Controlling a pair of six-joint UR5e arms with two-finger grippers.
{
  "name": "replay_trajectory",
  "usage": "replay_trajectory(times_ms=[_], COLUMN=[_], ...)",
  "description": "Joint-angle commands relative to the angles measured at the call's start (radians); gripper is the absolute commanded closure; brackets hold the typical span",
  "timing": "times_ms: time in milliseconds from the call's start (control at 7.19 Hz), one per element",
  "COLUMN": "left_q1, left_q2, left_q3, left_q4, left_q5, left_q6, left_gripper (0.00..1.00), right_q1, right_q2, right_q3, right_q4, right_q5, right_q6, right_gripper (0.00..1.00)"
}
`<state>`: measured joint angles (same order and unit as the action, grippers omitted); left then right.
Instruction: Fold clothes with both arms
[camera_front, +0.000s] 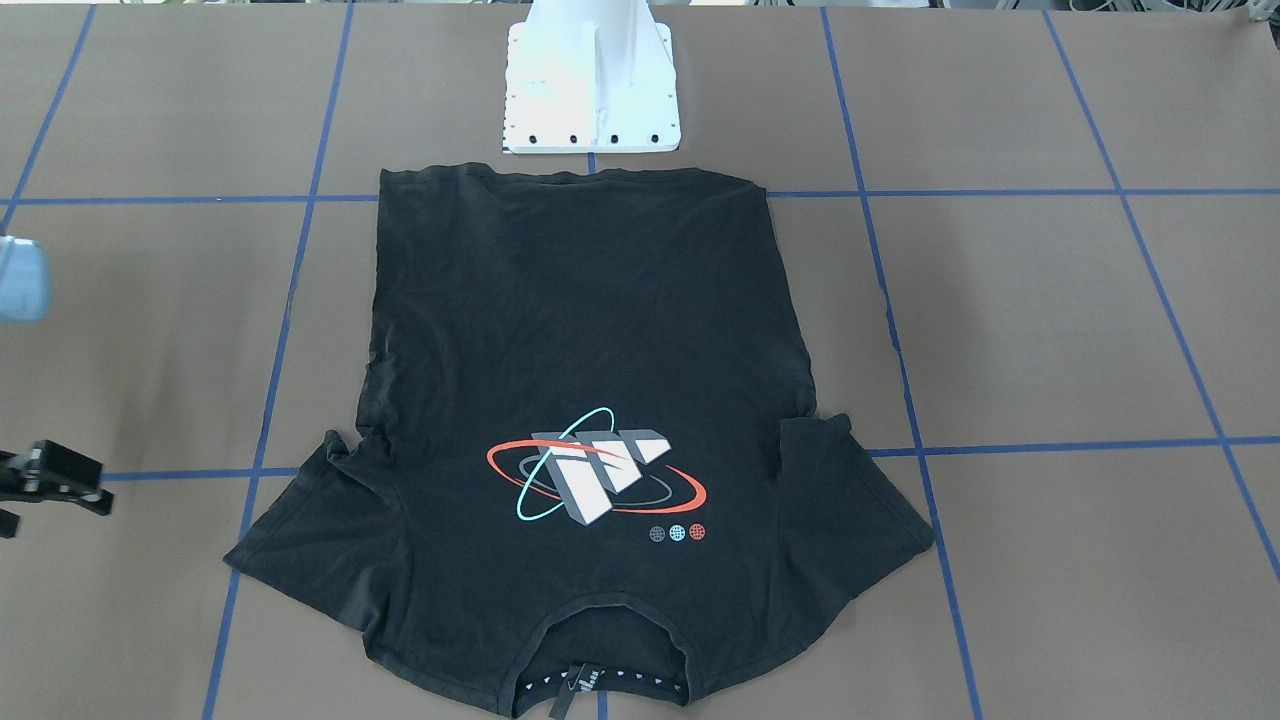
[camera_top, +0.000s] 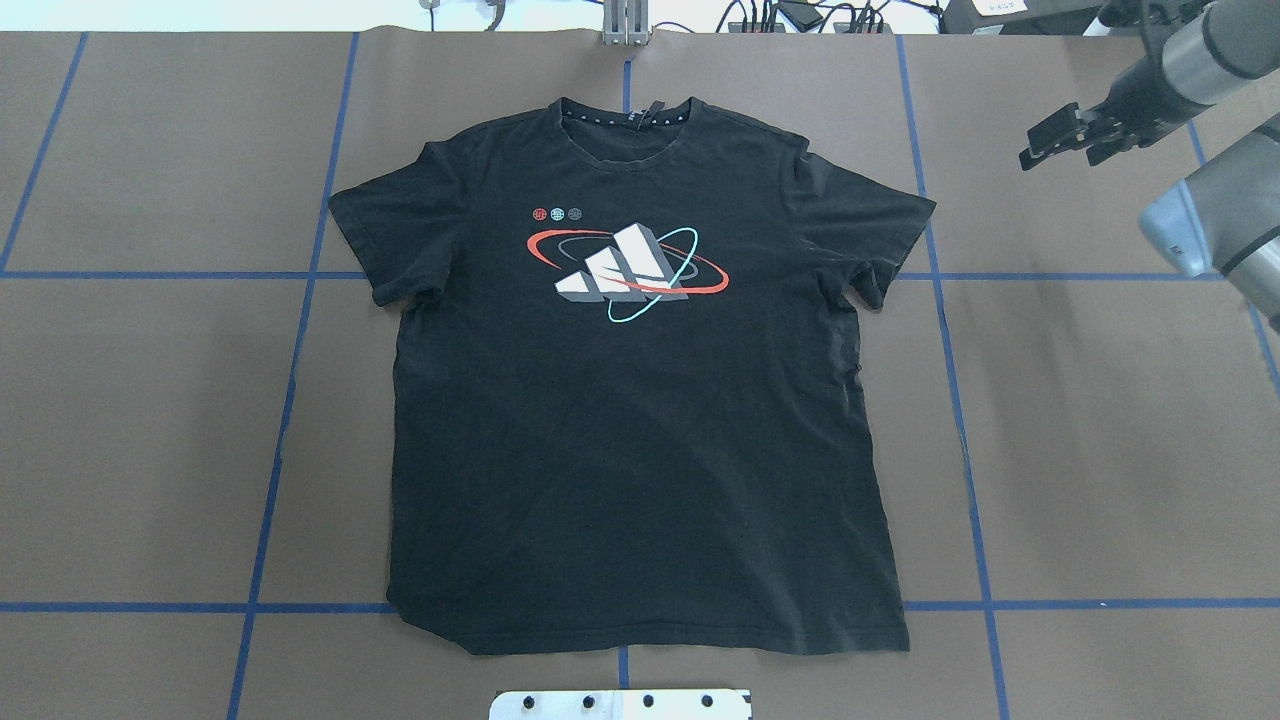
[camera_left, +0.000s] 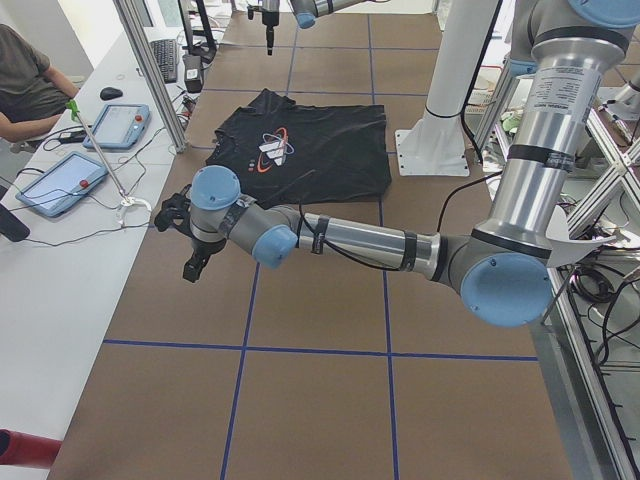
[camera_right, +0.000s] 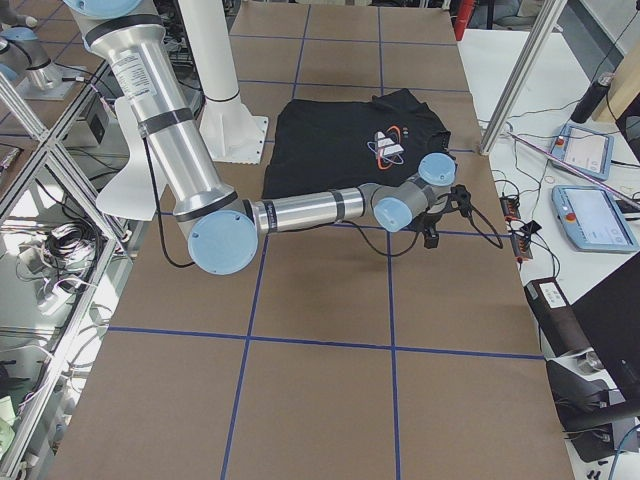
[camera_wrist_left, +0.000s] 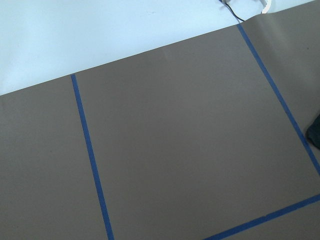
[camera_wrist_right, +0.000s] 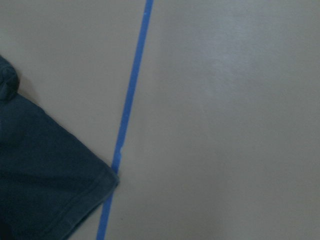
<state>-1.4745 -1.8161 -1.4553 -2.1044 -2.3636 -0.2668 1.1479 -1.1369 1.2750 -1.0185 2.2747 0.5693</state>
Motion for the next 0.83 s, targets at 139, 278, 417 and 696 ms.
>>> replay_trajectory(times_ms=[139,278,417,696], left_q1=[0.101,0.103,0.105,0.103], left_q2=[-0.015,-0.023,-0.028,-0.028], left_q3=[0.064,0.066,0.064,0.062], left_q4=[-0.308,-0.307,-0.307,-0.308], left_q5=[0.006,0.006,0.006,0.006], left_q6=[-0.398,-0.400,-0.402,-0.404], left_gripper=[0.00,0.00,0.00,0.00], right_q1=[-0.128,-0.138,-0.152,-0.159], right_q2=[0.126,0.147,0.154,0.163], right_q3=[-0.115,-0.143,-0.157,-0.193], right_q4=[0.094,0.095,0.095,0.095], right_q5=[-0.106,-0.113,-0.145,-0.155], right_q6=[0.027,0.026,0.026,0.023], right_gripper=[0.07,0.08,0.13,0.21])
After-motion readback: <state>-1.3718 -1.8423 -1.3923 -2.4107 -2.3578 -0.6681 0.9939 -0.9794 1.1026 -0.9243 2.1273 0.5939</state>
